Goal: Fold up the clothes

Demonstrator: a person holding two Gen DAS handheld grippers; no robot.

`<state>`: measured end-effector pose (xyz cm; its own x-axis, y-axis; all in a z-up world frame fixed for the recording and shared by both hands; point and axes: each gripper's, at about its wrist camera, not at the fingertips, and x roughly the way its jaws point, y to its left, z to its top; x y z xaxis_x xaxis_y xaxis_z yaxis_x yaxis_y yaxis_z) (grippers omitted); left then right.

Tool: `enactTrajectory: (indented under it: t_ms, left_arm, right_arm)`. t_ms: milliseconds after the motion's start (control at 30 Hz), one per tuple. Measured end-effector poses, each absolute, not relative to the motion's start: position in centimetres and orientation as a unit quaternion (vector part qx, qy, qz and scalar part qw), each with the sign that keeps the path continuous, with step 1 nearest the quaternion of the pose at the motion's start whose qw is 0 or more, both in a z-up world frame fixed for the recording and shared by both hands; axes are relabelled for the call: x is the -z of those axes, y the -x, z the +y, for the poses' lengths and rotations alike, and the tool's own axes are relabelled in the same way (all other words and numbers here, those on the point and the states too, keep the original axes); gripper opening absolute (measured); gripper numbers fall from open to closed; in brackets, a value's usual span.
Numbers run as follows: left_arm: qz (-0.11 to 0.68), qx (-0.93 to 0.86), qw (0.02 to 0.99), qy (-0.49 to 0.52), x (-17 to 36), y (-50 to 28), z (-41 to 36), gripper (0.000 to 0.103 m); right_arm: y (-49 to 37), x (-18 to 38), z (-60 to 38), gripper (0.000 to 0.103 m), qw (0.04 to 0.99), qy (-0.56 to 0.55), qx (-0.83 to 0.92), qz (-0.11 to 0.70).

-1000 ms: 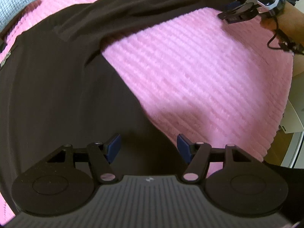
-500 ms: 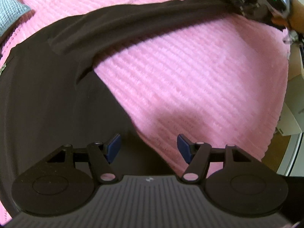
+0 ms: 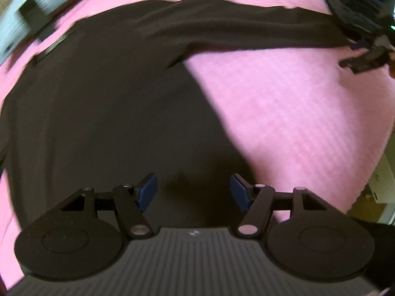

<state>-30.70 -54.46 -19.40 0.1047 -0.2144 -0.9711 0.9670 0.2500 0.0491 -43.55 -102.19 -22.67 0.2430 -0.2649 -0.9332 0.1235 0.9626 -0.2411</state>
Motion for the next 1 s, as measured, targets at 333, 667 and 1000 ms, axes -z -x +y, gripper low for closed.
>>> enactTrajectory:
  t_ms: [333, 667, 1000]
  left_arm:
    - [0.513, 0.35, 0.692, -0.366, 18.9, 21.9, -36.1, 0.064]
    - [0.544, 0.318, 0.713, -0.306, 21.3, 13.2, -18.6, 0.064]
    - [0.564, 0.323, 0.719, -0.245, 25.5, 11.0, -13.4, 0.059]
  right_arm:
    - [42.5, 20.2, -84.7, 0.066, 0.806, -0.051, -0.048, 0.588]
    - [46.7, 21.8, -72.5, 0.065, 0.769, -0.081, -0.044, 0.633]
    - [47.3, 24.0, -71.5, 0.047, 0.751, -0.129, -0.005, 0.648]
